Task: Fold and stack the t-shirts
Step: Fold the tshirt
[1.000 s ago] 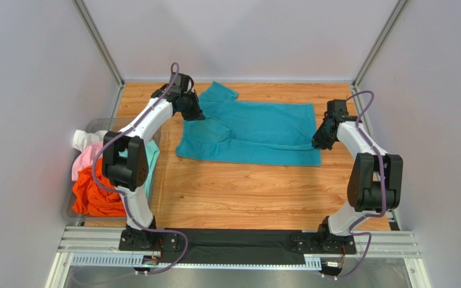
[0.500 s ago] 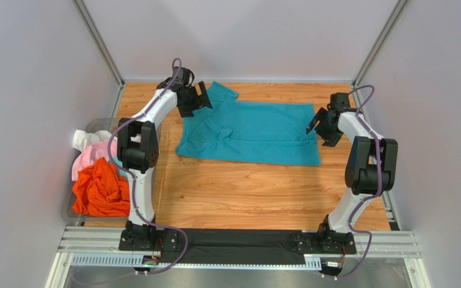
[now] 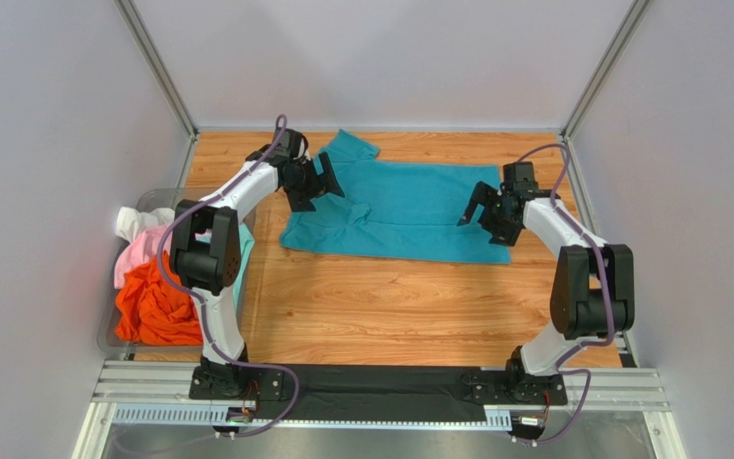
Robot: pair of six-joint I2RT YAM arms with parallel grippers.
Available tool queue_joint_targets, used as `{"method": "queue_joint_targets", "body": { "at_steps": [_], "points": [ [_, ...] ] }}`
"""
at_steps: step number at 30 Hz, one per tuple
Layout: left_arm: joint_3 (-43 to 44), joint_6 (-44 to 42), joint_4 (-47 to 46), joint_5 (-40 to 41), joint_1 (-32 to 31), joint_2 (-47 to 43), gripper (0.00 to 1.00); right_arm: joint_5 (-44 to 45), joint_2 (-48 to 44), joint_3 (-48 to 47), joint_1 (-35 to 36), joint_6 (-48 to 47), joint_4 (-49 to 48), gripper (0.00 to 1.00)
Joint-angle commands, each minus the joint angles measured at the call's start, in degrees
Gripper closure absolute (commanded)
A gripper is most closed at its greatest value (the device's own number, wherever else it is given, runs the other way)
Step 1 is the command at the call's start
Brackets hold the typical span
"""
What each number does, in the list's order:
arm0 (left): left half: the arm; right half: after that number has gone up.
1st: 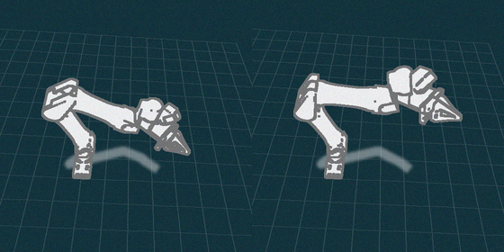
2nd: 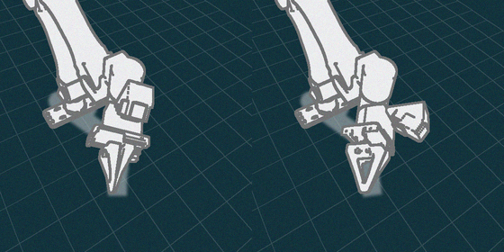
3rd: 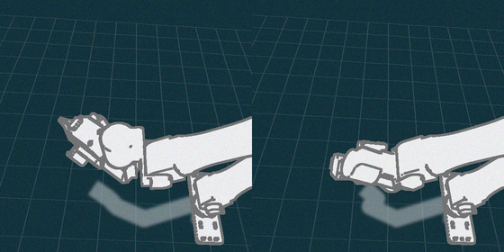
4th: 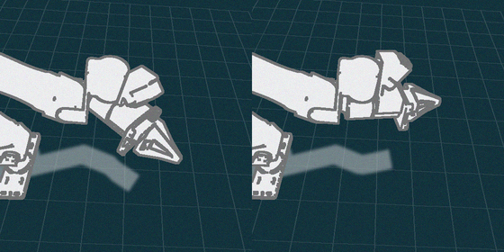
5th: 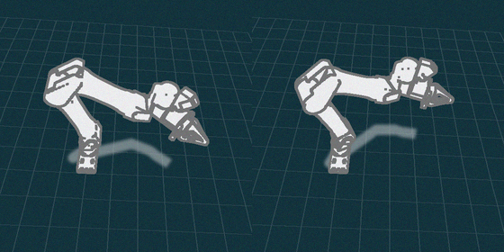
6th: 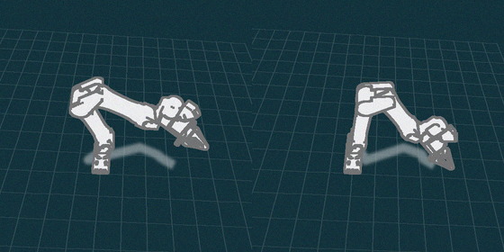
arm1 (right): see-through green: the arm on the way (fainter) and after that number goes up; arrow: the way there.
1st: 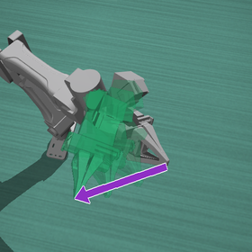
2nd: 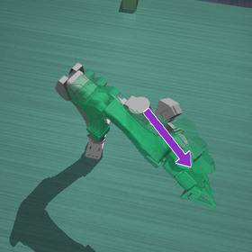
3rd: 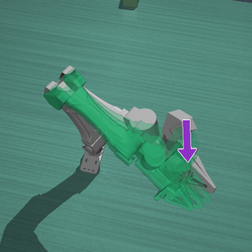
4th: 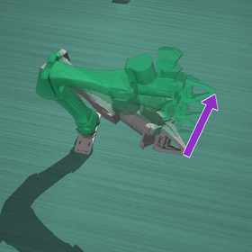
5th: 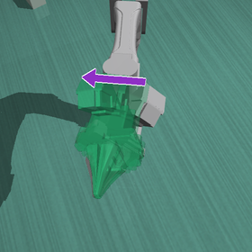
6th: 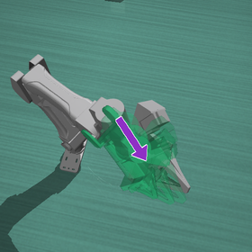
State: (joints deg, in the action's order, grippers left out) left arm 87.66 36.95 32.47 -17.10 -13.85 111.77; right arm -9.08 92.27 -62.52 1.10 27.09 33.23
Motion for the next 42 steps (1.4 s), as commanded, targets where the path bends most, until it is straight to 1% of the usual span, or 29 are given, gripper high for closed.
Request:
{"method": "queue_joint_targets", "body": {
  "at_steps": [1, 4, 7, 12, 14, 15, 17, 18, 21, 22, 24, 25, 27, 28, 29, 32, 35, 36, 38, 41, 42],
  "points": [
    [-2.0, 1.6, -1.4, -4.0, 0.0, 2.1, 0.0, -2.6, 4.7, 0.2, 1.1, -1.5, -3.0, 0.0],
    [-4.9, 1.8, -1.4, -3.1, 0.0, 1.7, 0.0, -2.3, 6.2, 0.9, 1.1, -1.3, -3.3, 0.0],
    [-8.2, 1.8, -1.6, -2.7, 0.0, 0.4, 0.0, -0.9, 6.1, 3.6, 1.1, -0.4, -3.7, 0.0],
    [-14.0, 1.7, -2.1, -1.8, -0.1, -2.2, 0.0, -0.2, 3.4, 9.9, 1.1, 0.2, -4.6, 0.0],
    [-18.1, 2.2, -2.1, -2.4, -0.2, -3.7, 0.0, -0.2, 1.9, 12.0, 1.1, 0.7, -4.5, 0.0],
    [-19.8, 2.4, -2.1, -2.3, -0.6, -5.7, 0.0, -0.5, 1.2, 14.2, 1.0, 0.7, -4.6, 0.0],
    [-25.4, 3.2, -2.2, 0.5, -1.1, -8.5, 0.0, -0.2, -1.2, 16.4, 1.1, 1.1, -4.6, 0.0],
    [-29.3, 3.5, -2.4, 1.9, -1.6, -11.4, 0.0, 0.2, -3.4, 18.7, 1.0, 1.8, -4.3, 0.0],
    [-34.6, 4.7, -2.7, 3.0, -2.7, -16.7, 0.0, 0.5, -7.6, 21.9, 1.0, 3.1, -2.5, 0.0],
    [-37.6, 5.0, -2.7, 4.0, -2.9, -17.9, 0.0, 0.5, -11.2, 24.2, 1.0, 3.8, -2.1, 0.0],
    [-41.3, 5.4, -2.5, 4.3, -3.8, -20.9, 0.0, 0.5, -15.2, 26.2, 1.1, 5.3, -0.8, 0.0],
    [-42.5, 5.8, -2.2, 4.5, -4.1, -21.8, 0.0, 0.9, -19.1, 27.1, 1.1, 5.9, -0.1, 0.0],
    [-45.6, 7.2, -2.2, 4.8, -5.6, -24.9, 0.0, 2.9, -22.6, 29.0, 1.0, 6.9, 2.3, 0.0],
    [-46.5, 7.5, -2.2, 5.5, -6.1, -26.0, 0.0, 3.0, -26.1, 29.6, 1.0, 7.3, 2.7, 0.0],
    [-47.2, 7.8, -2.2, 5.6, -6.5, -26.9, 0.0, 2.5, -27.8, 31.4, 1.1, 7.6, 2.9, 0.0],
    [-48.3, 8.7, -0.9, 4.8, -7.8, -30.9, 0.0, 1.5, -33.8, 32.8, 1.0, 8.5, 3.6, 0.0],
    [-46.7, 9.4, 3.4, 7.3, -8.7, -36.4, 0.0, 2.7, -37.5, 31.0, 1.1, 7.0, 6.7, 0.0],
    [-46.1, 9.5, 4.5, 7.9, -8.9, -39.7, 0.0, 3.0, -38.3, 29.1, 1.0, 6.5, 8.4, 0.0],
    [-44.0, 9.5, 6.8, 8.6, -8.9, -43.8, 0.0, 4.2, -40.1, 27.4, 1.1, 5.0, 10.1, 0.0],
    [-40.0, 8.4, 8.6, 10.1, -8.9, -46.4, 0.0, 4.9, -42.4, 23.8, 1.1, 5.1, 11.7, 0.0],
    [-37.4, 8.1, 8.8, 10.9, -8.9, -46.2, 0.0, 5.0, -43.0, 23.1, 1.0, 5.3, 11.6, 0.0]
  ]
}}
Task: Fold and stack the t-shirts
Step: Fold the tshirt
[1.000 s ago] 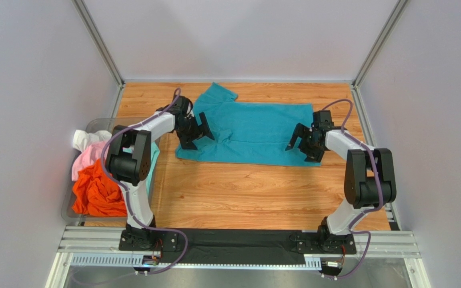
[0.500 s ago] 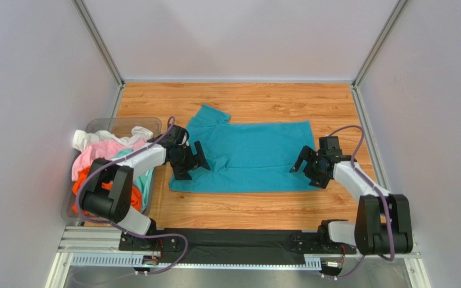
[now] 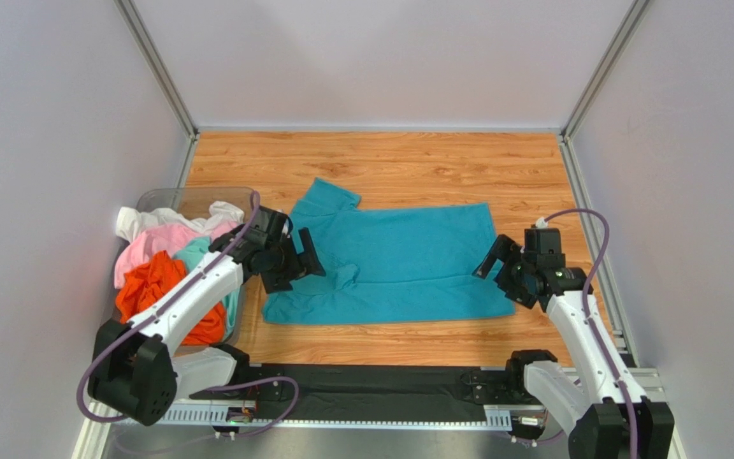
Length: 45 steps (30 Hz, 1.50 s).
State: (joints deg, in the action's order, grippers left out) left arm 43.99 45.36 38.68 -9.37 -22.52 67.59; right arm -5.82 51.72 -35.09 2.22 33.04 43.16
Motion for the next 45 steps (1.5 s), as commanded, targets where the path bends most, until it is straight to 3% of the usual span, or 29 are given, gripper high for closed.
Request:
{"method": "queue_joint_targets", "body": {
  "at_steps": [1, 4, 7, 8, 14, 20, 23, 28, 33, 39, 40, 45],
  "points": [
    [7.8, -0.9, 3.1, 5.6, -0.2, -1.6, 0.0, 1.5, -2.5, -6.1, -0.1, -0.7, 1.6, 0.0],
    [17.2, -3.2, 6.6, 9.0, -0.2, 4.1, 0.0, 1.7, -1.8, -9.6, -0.1, -2.3, 1.3, 0.0],
    [32.6, -6.6, 10.0, 11.0, 0.0, 16.4, 0.0, 1.7, -0.1, -11.4, 0.0, -5.6, 0.3, 0.0],
    [32.7, -6.6, 10.0, 11.0, 0.3, 19.0, 0.0, 1.7, -0.1, -11.6, 0.0, -6.2, -0.1, 0.0],
    [64.8, -9.1, 16.7, 12.1, 4.8, 44.1, 0.0, 2.9, 4.9, -12.0, -0.2, -8.2, -2.5, 0.0],
    [85.4, -10.8, 20.0, 11.9, 7.7, 63.9, 0.03, 1.9, 10.1, -12.2, -0.2, -8.7, -4.1, 0.0],
    [89.7, -10.6, 17.9, 9.9, 9.0, 69.9, 0.06, 2.2, 11.4, -11.9, -0.2, -8.8, -4.6, 0.0],
    [88.4, -9.9, 10.0, 8.4, 9.9, 74.3, 0.1, 1.6, 12.6, -11.1, -0.2, -8.9, -5.0, 0.0],
    [89.0, -9.3, 6.9, 8.0, 9.9, 77.0, 0.2, 1.5, 13.0, -10.8, -0.3, -9.0, -5.4, 0.0],
    [89.3, -10.6, 6.4, 11.3, 9.9, 78.4, 0.37, 1.3, 13.8, -10.8, -0.2, -9.0, -5.5, 0.0],
    [89.3, -10.9, 6.3, 11.1, 9.9, 78.5, 0.46, 1.3, 14.0, -10.8, -0.2, -9.0, -5.5, 0.0],
    [88.6, -11.3, 7.3, 9.9, 9.8, 79.4, 0.65, 2.0, 14.6, -11.0, -0.3, -9.0, -5.5, 0.0]
  ]
}}
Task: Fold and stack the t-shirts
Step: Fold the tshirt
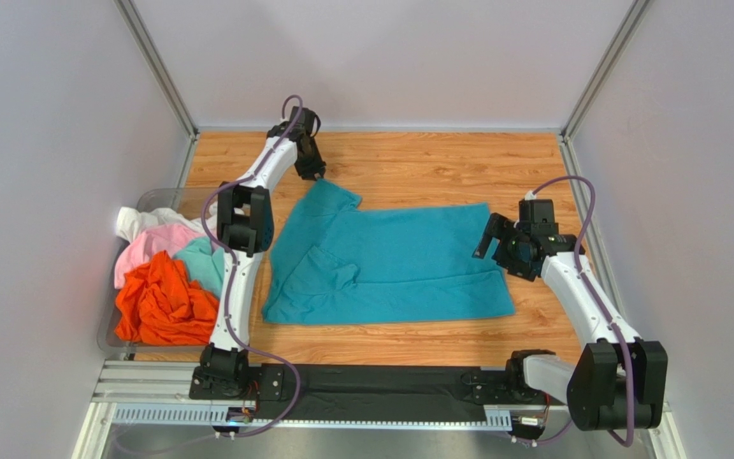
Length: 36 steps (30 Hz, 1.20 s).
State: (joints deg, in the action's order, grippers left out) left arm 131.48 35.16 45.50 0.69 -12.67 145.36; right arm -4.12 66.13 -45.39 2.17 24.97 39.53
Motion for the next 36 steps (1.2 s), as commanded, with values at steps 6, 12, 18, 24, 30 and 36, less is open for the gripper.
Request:
{"method": "queue_joint_targets", "body": {
  "at_steps": [6, 12, 18, 24, 30, 36],
  "points": [
    [0.5, -1.8, 1.5, -0.2, -0.1, 1.5, 0.88, 0.7, 0.9, -1.0, -0.2, -1.1, -1.7, 0.0],
    [-0.3, -2.8, 0.8, -2.3, 0.0, 1.0, 1.0, 2.9, 3.7, -4.1, -0.2, -1.1, -0.9, 0.0],
    [-3.8, -4.1, -2.6, -3.7, 0.0, -0.7, 1.0, 5.9, 14.1, -15.7, -0.2, -0.2, -1.5, 0.0],
    [-4.0, -4.9, -3.3, -3.9, 0.0, -0.9, 1.0, 11.4, 33.6, -34.0, -0.2, 0.2, -0.9, 0.01],
    [-6.7, -5.3, -5.1, -5.3, 0.2, -2.3, 1.0, 11.5, 52.1, -51.1, -0.2, -0.5, 3.7, 0.11],
    [-8.3, -6.1, -6.5, -6.8, 0.2, -2.8, 1.0, 14.0, 60.6, -60.9, -0.2, -1.1, 5.3, 0.17]
  ]
}}
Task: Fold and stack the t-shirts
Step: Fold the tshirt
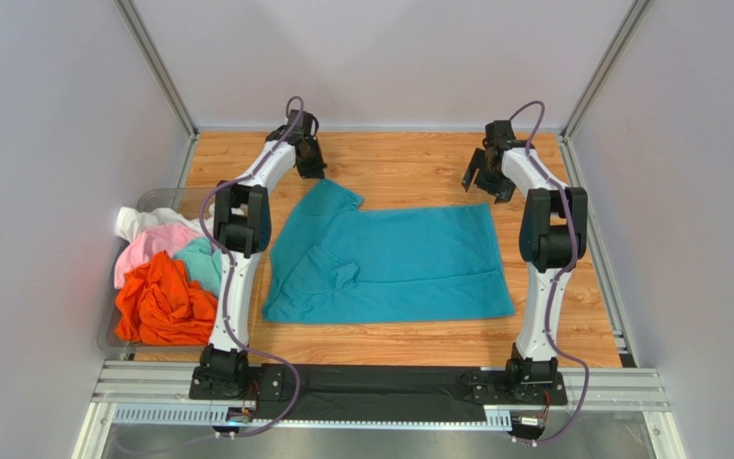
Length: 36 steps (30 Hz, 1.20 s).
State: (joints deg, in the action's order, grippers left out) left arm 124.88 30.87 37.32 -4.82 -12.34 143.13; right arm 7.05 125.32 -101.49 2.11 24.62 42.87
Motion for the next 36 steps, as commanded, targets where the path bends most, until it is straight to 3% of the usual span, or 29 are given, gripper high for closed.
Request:
{"method": "queue_joint_targets", "body": {
  "at_steps": [1, 11, 15, 20, 24, 36],
  "points": [
    [-1.9, -1.8, 1.7, -1.3, -0.1, -0.8, 1.0, 3.0, 2.6, -5.5, -0.1, -0.8, 2.3, 0.18],
    [-2.4, -1.8, 1.4, -1.4, -0.1, -0.9, 1.0, 3.6, 3.7, -1.9, -0.2, -0.5, 2.2, 0.45],
    [-2.5, -1.8, 1.3, -1.5, -0.1, -1.0, 1.0, 3.2, 4.6, -2.0, -0.2, -0.1, 2.0, 0.64],
    [-2.7, -1.8, 1.3, -1.5, -0.1, -1.2, 1.0, 2.0, 4.4, -0.8, -0.1, 0.6, 2.0, 0.73],
    [-2.8, -1.8, 1.3, -1.5, -0.1, -1.1, 1.0, 1.7, 3.9, 0.0, -0.2, 0.5, 1.9, 0.99],
    [-7.9, -2.2, -2.8, -1.8, -0.1, -4.9, 1.0, 1.8, -1.9, 1.1, 0.0, -2.2, 1.0, 1.0]
  ]
}}
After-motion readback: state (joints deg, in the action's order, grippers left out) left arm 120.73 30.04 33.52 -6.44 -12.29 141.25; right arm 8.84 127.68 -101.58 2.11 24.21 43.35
